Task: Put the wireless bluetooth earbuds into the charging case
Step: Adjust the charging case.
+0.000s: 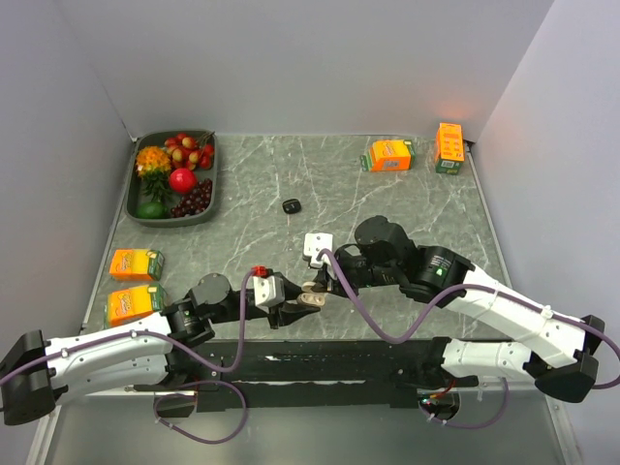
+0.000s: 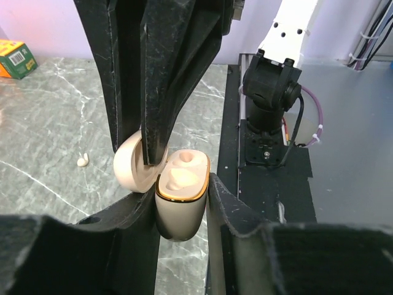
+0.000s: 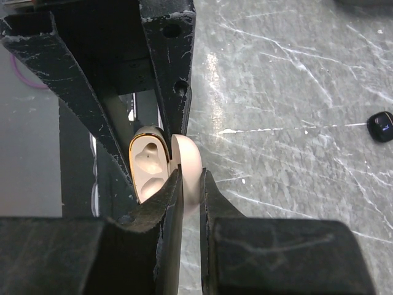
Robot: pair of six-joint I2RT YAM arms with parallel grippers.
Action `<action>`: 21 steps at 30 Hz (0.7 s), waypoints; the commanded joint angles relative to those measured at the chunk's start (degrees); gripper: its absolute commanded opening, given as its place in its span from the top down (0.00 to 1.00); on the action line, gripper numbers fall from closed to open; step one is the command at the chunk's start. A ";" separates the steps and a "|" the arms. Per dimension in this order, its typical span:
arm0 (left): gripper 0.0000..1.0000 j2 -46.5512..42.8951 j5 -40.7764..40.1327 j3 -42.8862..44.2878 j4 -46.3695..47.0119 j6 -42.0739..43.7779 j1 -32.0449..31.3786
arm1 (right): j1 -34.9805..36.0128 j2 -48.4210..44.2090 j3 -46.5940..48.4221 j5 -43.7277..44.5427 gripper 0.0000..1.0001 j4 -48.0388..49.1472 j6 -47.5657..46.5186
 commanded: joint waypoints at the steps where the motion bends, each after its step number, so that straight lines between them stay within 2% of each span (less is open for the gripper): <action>1: 0.73 -0.27 1.87 2.58 2.52 -1.44 -0.28 | 0.41 -0.31 1.11 0.83 1.00 3.15 -0.18; 2: 0.74 -0.27 1.87 2.58 2.61 -1.53 -0.28 | 0.41 -0.22 1.11 0.83 1.00 3.24 -0.19; 5: 0.98 -0.01 1.79 2.49 3.05 -1.44 -0.28 | 0.41 0.13 1.20 0.65 1.00 3.15 0.08; 6: 0.99 0.00 1.70 2.40 3.22 -1.44 -0.28 | 0.33 0.22 1.28 1.09 1.00 3.33 0.86; 8: 0.99 -0.09 1.70 1.96 4.19 -1.53 -0.36 | 0.41 0.48 1.55 1.27 0.87 3.50 2.01; 9: 0.99 -0.27 1.78 1.70 4.54 -1.53 -0.28 | 0.33 0.66 1.72 1.36 0.78 3.77 3.06; 10: 0.99 -0.44 1.61 1.52 4.72 -1.44 -0.36 | 0.32 0.83 1.90 1.62 0.65 3.94 3.59; 15: 0.99 -1.15 0.56 0.64 4.81 -1.53 -0.36 | 0.32 -0.04 2.25 1.01 0.43 5.52 6.23; 20: 0.99 -2.11 -0.85 -0.85 5.42 -1.70 -0.28 | 0.32 -1.45 3.83 0.39 0.33 6.49 7.89; 21: 0.99 -2.11 -1.03 -1.11 5.68 -1.71 -0.36 | 0.32 -1.71 4.44 0.39 0.18 6.67 8.16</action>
